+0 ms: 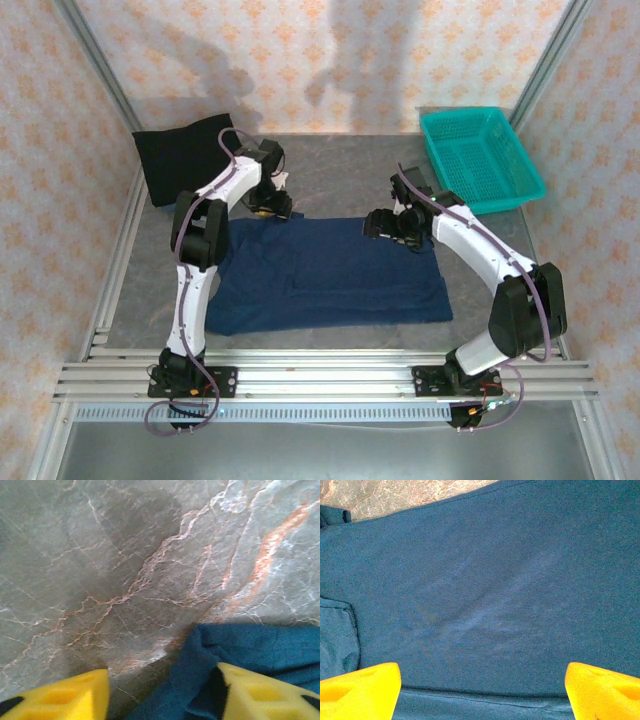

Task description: Fold and stack the t-shirts

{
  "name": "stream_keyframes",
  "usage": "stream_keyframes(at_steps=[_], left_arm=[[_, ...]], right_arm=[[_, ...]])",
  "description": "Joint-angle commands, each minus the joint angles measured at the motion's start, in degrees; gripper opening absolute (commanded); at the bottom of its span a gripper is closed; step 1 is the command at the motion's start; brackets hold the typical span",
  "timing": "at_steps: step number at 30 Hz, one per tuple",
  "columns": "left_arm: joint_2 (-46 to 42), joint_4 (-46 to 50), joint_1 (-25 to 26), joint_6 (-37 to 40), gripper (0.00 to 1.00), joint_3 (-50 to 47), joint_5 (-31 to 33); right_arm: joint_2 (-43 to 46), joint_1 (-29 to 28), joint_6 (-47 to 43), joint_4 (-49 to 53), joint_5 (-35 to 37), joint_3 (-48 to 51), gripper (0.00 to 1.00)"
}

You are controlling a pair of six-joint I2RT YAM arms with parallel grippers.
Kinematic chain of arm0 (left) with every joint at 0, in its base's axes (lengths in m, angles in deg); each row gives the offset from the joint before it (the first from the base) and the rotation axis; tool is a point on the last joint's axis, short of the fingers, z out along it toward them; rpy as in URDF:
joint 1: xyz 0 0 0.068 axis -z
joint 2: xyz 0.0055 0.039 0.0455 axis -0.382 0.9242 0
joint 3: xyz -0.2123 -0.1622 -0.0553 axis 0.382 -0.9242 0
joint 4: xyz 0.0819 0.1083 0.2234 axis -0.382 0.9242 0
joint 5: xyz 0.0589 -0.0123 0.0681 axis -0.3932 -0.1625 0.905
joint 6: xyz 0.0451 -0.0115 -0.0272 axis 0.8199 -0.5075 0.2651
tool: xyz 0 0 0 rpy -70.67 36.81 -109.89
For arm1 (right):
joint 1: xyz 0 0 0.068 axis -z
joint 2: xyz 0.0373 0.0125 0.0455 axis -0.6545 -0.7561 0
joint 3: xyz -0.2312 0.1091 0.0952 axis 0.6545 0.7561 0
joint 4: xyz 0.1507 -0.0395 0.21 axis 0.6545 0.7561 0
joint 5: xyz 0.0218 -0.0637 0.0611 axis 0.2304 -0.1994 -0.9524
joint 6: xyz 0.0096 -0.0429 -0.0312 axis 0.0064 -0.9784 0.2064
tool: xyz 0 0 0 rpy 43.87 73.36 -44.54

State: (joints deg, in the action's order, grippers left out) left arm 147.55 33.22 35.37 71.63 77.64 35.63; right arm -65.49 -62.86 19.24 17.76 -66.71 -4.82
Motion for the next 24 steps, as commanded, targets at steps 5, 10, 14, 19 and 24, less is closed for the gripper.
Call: stream_keyframes(at_steps=[5, 10, 14, 19, 24], left_arm=[[-0.79, -0.92, 0.98, 0.15, 0.15, -5.72, -6.90], [-4.77, -2.77, 1.00, -1.21, 0.00, -8.40, -6.72], [-10.57, -6.50, 1.09, -3.00, 0.00, -12.90, -4.28], [-18.51, -10.35, 2.48, -3.47, 0.00, -19.39, 0.33], [-25.50, -13.85, 5.99, -4.78, 0.00, -26.53, 8.50]], right_arm=[[0.25, 0.03, -0.72, -0.25, 2.17, -0.07, 0.85], [-0.39, 0.05, -0.50, -0.58, 3.34, -0.88, 0.85], [-0.56, 0.03, -0.42, -0.81, 4.31, -0.79, 0.85], [-0.46, 0.01, -0.42, -1.09, 6.05, -0.06, 0.85], [-0.63, 0.20, -0.22, -2.12, 6.07, 1.11, 0.85]])
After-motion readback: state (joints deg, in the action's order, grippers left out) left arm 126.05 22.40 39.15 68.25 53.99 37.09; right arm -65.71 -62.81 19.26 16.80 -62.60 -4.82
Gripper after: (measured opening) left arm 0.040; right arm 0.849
